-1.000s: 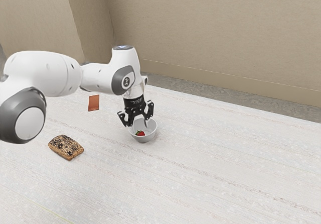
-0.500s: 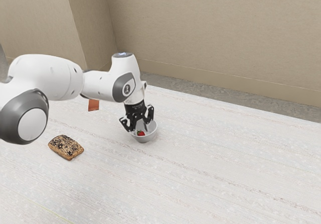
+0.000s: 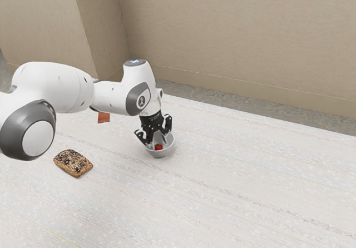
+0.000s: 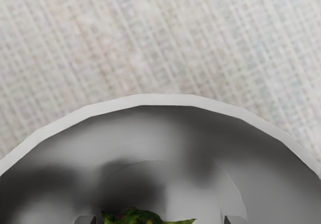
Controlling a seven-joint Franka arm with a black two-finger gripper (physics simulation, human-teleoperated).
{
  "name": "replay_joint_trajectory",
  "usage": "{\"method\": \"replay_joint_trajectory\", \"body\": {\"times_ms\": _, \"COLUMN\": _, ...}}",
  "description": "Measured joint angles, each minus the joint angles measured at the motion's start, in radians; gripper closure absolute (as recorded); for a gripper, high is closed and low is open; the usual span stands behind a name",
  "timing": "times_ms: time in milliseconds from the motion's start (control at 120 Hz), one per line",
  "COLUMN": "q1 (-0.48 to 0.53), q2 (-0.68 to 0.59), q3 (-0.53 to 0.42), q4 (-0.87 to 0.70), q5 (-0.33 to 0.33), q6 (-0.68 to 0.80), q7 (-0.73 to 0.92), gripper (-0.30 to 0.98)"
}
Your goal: Take strawberry from the bowl
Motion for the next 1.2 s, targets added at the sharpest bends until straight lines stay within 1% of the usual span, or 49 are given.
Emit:
{"method": "replay_joint_trajectory", "body": {"times_ms": 167, "q1": 0.000, "q2": -0.002, "q3": -0.001, "q4": 0.000, "q5": -0.001, "q6": 0.004, "q7": -0.001, "gripper": 0.46}}
{"method": "replay_joint_trajectory", "body": {"times_ms": 308, "q1": 0.000, "q2": -0.001, "q3": -0.003, "q4": 0.001, "q5": -0.001, "q6": 0.003, "q7": 0.001, "gripper": 0.48}}
{"method": "replay_joint_trajectory", "body": {"times_ms": 433, "q1": 0.000, "q2": -0.001, "q3": -0.007, "q4": 0.002, "q5": -0.005, "q6": -0.001, "q7": 0.005, "gripper": 0.46}}
{"method": "replay_joint_trajectory", "body": {"times_ms": 733, "q1": 0.017, "q2": -0.001, "q3": -0.023, "q4": 0.004, "q5": -0.040, "q6": -0.016, "q7": 0.033, "gripper": 0.43}}
{"method": "replay_joint_trajectory", "body": {"times_ms": 1200, "q1": 0.017, "q2": 0.007, "q3": -0.023, "q4": 0.010, "q5": -0.042, "q6": -0.025, "q7": 0.069, "gripper": 0.41}}
